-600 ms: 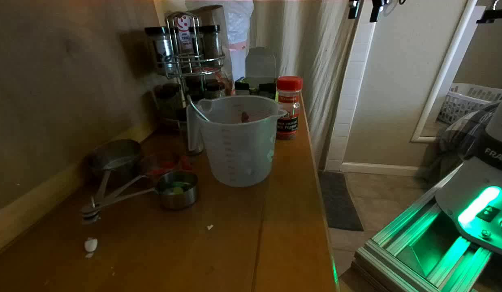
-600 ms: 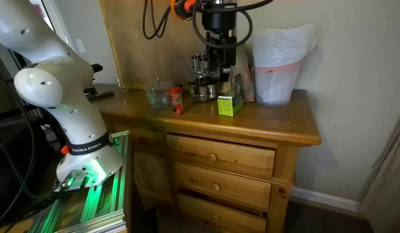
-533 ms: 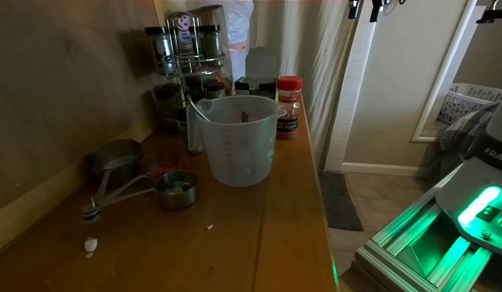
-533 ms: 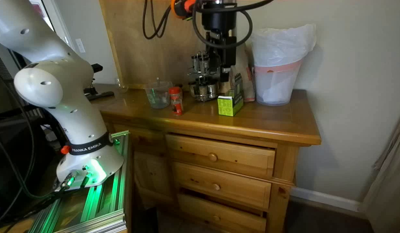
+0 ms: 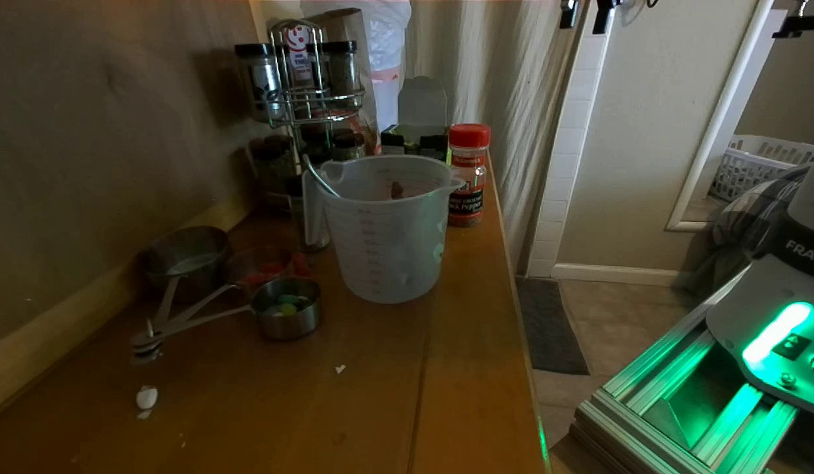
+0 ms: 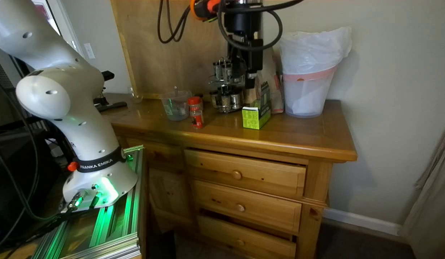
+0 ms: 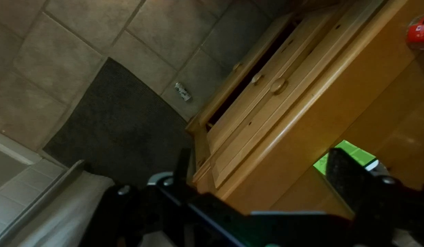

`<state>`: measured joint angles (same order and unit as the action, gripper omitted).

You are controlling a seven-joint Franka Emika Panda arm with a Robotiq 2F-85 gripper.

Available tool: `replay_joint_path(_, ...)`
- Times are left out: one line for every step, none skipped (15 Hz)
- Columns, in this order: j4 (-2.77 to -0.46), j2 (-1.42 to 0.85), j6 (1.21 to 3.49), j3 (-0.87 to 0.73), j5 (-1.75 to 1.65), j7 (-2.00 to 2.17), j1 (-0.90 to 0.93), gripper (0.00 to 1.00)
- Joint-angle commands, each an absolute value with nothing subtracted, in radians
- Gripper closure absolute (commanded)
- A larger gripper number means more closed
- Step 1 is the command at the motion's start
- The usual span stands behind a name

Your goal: Move the fork to the green box

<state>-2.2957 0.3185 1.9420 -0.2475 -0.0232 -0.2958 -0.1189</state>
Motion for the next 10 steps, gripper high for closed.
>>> replay_joint_path(-2.364,0.451,1.937,-0.191,0.002,-0.381,-0.072,0.0)
replay_joint_path(-2.374,0.485,1.925,-0.175,0.009,-0.399,-0.053,0.0)
replay_joint_path(-2.384,0.526,1.901,-0.16,0.018,-0.415,-0.03,0.0)
replay_joint_path(-2.394,0.562,1.881,-0.145,0.023,-0.432,-0.007,0.0)
replay_joint_path(-2.403,0.606,1.852,-0.126,0.023,-0.444,0.018,0.0)
replay_joint_path(-2.413,0.648,1.824,-0.108,0.022,-0.456,0.044,0.0)
replay_joint_path(-2.419,0.688,1.796,-0.087,0.01,-0.465,0.069,0.0)
replay_joint_path(-2.424,0.721,1.774,-0.073,0.005,-0.479,0.095,0.0)
replay_joint_path(-2.418,0.737,1.763,-0.057,-0.018,-0.494,0.115,0.0)
replay_joint_path(-2.385,0.663,1.783,-0.079,-0.008,-0.446,0.097,0.0)
